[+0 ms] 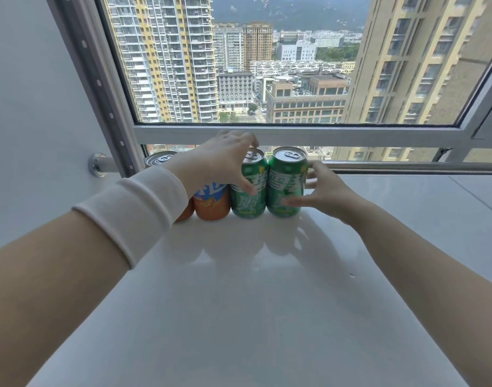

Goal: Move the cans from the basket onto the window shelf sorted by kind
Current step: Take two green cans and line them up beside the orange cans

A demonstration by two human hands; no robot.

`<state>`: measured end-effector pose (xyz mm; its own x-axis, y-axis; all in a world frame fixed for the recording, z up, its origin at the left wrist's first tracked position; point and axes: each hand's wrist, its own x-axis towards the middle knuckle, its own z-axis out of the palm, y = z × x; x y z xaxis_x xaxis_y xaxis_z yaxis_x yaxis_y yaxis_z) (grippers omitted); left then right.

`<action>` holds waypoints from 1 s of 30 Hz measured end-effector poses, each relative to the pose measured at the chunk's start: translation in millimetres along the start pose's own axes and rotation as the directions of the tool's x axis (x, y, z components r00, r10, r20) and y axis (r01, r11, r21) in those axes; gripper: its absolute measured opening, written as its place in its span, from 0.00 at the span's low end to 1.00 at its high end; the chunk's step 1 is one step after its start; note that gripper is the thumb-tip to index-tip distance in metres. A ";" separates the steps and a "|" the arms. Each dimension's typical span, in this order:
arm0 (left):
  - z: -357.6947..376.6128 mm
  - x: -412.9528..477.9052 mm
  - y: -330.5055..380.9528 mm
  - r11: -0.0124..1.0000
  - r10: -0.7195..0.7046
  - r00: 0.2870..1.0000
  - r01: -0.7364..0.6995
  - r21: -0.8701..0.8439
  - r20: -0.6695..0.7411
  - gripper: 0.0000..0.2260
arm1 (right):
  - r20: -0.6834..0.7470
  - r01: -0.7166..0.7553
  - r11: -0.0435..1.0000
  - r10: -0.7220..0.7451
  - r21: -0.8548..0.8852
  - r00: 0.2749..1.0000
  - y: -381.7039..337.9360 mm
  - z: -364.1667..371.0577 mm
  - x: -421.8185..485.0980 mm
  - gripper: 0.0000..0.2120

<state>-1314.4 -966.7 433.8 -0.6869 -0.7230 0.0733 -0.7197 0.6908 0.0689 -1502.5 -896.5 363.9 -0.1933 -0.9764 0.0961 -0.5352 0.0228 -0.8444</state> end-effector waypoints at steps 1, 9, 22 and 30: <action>0.7 -0.4 -0.8 1.000 0.007 1.000 -0.007 -0.002 -0.007 0.37 | -0.024 0.003 1.000 -0.003 -0.007 1.000 2.8 2.9 -0.8 0.36; 2.7 1.1 -1.9 0.999 0.023 0.999 -0.025 -0.044 -0.032 0.32 | -0.061 0.021 1.000 -0.022 -0.014 0.998 9.1 4.3 4.5 0.32; 7.1 -2.3 2.8 0.998 -0.021 1.000 0.020 -0.051 -0.016 0.36 | -0.052 -0.034 0.999 0.035 0.021 0.998 6.9 6.6 0.8 0.37; 16.1 -37.4 20.7 0.999 0.019 0.976 -0.025 -0.024 -0.217 0.40 | -0.177 -0.061 0.998 0.055 -0.028 0.983 6.3 5.2 -44.3 0.49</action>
<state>-1305.2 -925.5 416.5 -0.6625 -0.6911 0.2890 -0.6996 0.7087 0.0909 -1493.0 -854.2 351.6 -0.3653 -0.9201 0.1415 -0.5451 0.0882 -0.8337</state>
